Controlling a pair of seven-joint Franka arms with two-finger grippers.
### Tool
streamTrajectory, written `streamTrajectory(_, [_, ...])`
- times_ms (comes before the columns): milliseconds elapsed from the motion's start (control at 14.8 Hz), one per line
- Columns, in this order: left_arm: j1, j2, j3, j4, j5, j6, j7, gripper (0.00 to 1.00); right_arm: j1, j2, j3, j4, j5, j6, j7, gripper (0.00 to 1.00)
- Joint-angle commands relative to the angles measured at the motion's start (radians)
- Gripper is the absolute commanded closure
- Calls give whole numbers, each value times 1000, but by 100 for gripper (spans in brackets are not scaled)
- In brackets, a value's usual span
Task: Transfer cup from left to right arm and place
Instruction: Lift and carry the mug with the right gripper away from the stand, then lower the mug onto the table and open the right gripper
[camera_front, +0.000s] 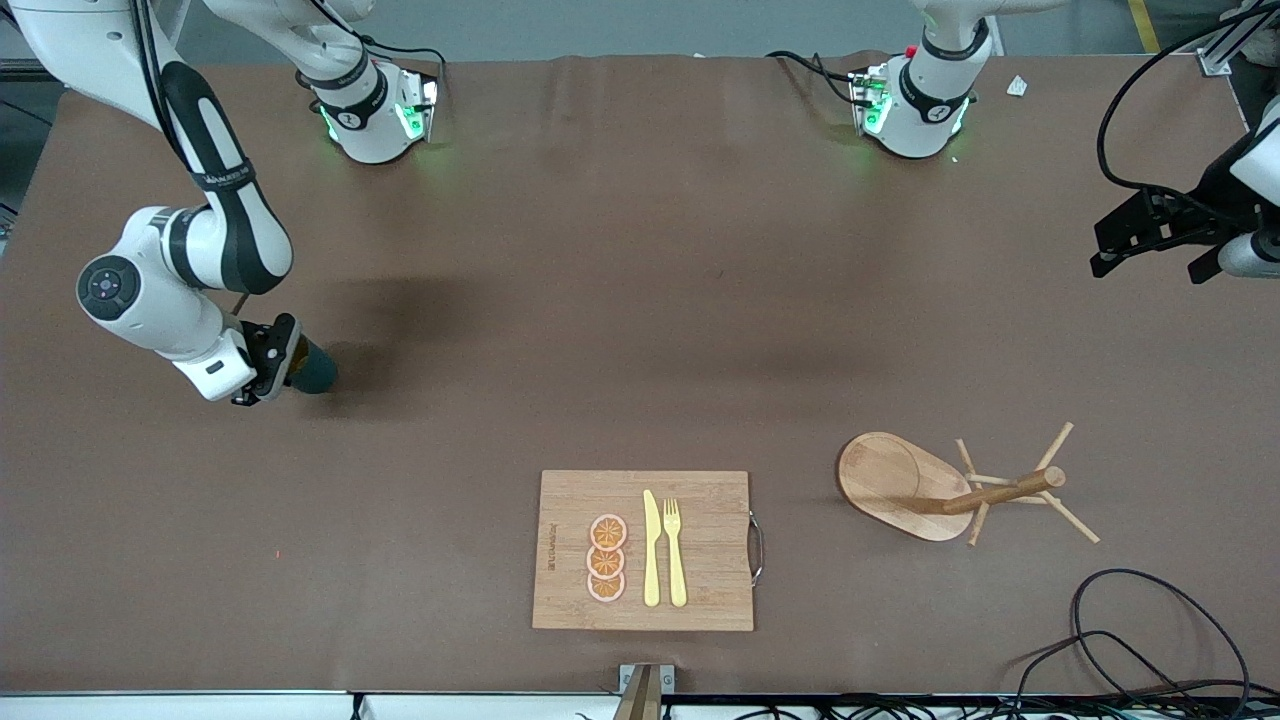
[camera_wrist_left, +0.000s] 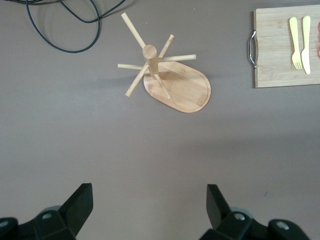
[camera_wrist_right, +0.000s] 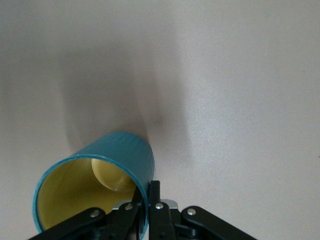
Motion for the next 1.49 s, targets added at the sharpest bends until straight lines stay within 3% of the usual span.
streamTrajectory(0, [3, 16, -3, 28, 16, -11, 16, 0, -8, -5, -1, -3, -17, -1, -33, 100])
streamTrajectory(407, [3, 16, -3, 28, 15, -11, 15, 0, -8, -5, -2, -1, -18, -3, -39, 99])
streamTrajectory(610, [0, 16, -3, 28, 15, -13, 4, 0, -8, -5, -2, -1, -18, -3, -36, 93])
streamTrajectory(678, [0, 16, -3, 28, 13, -13, 3, 0, -8, -5, -2, -1, -18, -3, -34, 73])
streamTrajectory(746, [0, 16, -3, 29, 12, -19, 0, 0, -8, -5, -1, -1, -18, -3, -33, 1])
streamTrajectory(949, [0, 21, -3, 31, 8, -42, -79, 0, -8, -10, -2, 17, -16, -54, -18, 0])
streamTrajectory(1424, [3, 24, -3, 31, 13, -41, -69, 0, -53, -77, -4, 202, -10, -443, 289, 0])
